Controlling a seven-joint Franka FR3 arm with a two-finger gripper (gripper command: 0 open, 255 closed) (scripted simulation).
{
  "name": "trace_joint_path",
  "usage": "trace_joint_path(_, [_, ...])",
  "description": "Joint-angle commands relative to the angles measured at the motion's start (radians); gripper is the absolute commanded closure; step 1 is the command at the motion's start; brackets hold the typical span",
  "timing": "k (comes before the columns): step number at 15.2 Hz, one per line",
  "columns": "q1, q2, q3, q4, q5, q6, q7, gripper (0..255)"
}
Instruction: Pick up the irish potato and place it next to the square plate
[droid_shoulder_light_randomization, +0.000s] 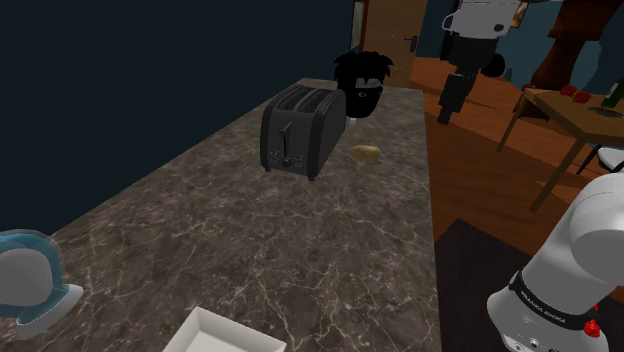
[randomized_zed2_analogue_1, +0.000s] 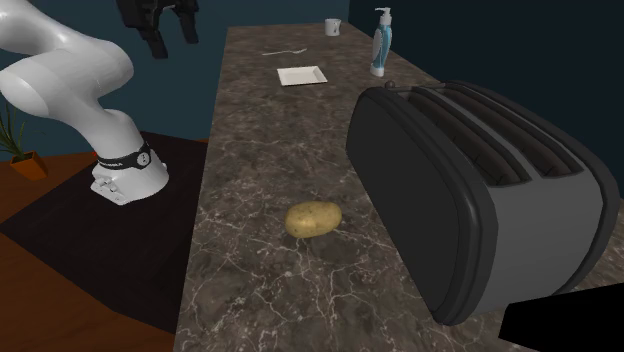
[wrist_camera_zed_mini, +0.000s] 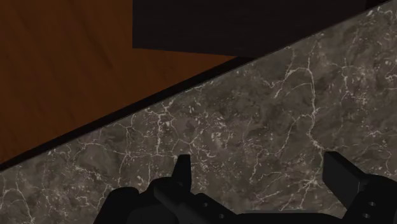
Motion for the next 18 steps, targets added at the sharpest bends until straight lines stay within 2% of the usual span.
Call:
trace_joint_path(1, [0.0, 0.0, 0.0, 0.0, 0.0, 0.0, 0.0, 0])
trace_joint_path(9, [0.004, 0.296, -0.079, 0.074, -0.019, 0.187, -0.116, 0])
trace_joint_path(18, [0.009, 0.661, -0.14, 0.261, 0.018, 0.323, -0.255, 0])
